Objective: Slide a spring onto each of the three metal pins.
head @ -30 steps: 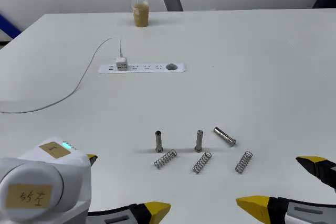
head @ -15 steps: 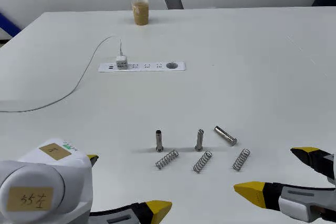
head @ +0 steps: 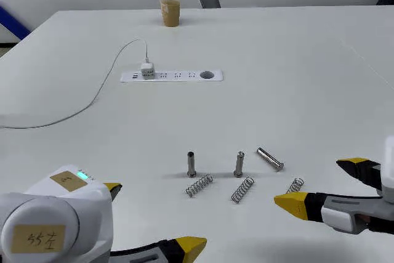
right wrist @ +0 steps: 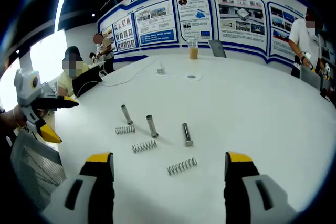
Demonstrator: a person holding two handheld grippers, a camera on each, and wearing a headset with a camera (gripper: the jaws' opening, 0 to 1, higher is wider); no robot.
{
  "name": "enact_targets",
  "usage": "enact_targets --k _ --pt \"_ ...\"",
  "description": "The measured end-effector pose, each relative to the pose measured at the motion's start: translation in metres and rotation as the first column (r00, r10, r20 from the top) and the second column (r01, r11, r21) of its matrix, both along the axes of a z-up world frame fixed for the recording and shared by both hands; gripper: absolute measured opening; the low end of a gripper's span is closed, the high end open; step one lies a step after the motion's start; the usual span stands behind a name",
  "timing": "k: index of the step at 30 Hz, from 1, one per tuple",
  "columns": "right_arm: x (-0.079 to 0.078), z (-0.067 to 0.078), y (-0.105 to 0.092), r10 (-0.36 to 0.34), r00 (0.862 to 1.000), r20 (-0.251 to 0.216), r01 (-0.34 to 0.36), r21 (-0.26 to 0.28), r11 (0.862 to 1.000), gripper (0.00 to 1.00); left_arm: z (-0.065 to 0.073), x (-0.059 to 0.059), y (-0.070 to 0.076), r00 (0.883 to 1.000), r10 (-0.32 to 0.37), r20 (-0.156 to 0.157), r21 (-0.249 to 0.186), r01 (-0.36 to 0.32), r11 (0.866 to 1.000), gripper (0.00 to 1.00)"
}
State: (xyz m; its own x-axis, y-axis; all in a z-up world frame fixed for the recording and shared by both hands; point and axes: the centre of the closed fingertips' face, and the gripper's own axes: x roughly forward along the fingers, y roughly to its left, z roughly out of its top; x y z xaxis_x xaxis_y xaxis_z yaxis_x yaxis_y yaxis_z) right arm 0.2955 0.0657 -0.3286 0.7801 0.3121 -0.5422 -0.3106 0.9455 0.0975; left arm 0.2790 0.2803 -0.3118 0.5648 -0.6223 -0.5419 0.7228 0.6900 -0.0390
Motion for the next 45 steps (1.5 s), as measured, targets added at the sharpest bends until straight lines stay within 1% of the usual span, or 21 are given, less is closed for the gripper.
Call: enact_targets --k 5,9,17,24,28,29,33,42,45 --pt "0.012 -0.002 -0.005 -0.014 1.0 -0.004 0.014 -0.007 1.0 0.86 0.001 -0.001 -0.002 1.0 -0.003 0.009 -0.005 0.003 1.0 0.88" --pt "0.021 -0.005 -0.006 -0.009 1.0 -0.011 0.009 -0.015 1.0 0.84 0.0 -0.002 -0.004 1.0 -0.008 0.013 -0.003 0.008 1.0 0.87" --pt "0.038 -0.009 -0.005 0.002 1.0 -0.025 -0.003 -0.025 1.0 0.78 -0.004 -0.001 -0.005 1.0 -0.004 0.008 -0.003 0.004 1.0 0.86" --pt "0.054 -0.012 -0.004 0.013 1.0 -0.026 -0.013 -0.033 0.999 0.71 -0.006 0.001 -0.004 1.0 -0.003 0.0 0.005 0.003 1.0 0.85" --pt "0.062 -0.014 -0.004 0.011 1.0 -0.02 -0.012 -0.045 0.999 0.66 -0.006 0.002 -0.004 1.0 -0.001 0.001 -0.012 0.001 1.0 0.84" --pt "0.064 -0.015 -0.004 0.011 1.0 -0.02 -0.012 -0.044 0.999 0.64 -0.007 0.002 -0.004 1.0 0.001 0.0 -0.011 -0.001 1.0 0.84" --pt "0.072 -0.02 -0.001 0.016 0.999 -0.029 -0.017 -0.045 0.999 0.6 -0.01 0.002 -0.003 1.0 0.0 -0.007 -0.003 0.0 1.0 0.84" --pt "0.086 -0.03 0.004 0.032 0.999 -0.04 -0.034 -0.039 0.999 0.47 -0.015 0.002 -0.003 1.0 -0.002 -0.017 0.007 0.003 1.0 0.83" --pt "0.09 -0.034 0.005 0.037 0.998 -0.047 -0.04 -0.053 0.998 0.43 -0.015 0.002 -0.003 1.0 -0.003 -0.019 0.003 0.003 1.0 0.83"
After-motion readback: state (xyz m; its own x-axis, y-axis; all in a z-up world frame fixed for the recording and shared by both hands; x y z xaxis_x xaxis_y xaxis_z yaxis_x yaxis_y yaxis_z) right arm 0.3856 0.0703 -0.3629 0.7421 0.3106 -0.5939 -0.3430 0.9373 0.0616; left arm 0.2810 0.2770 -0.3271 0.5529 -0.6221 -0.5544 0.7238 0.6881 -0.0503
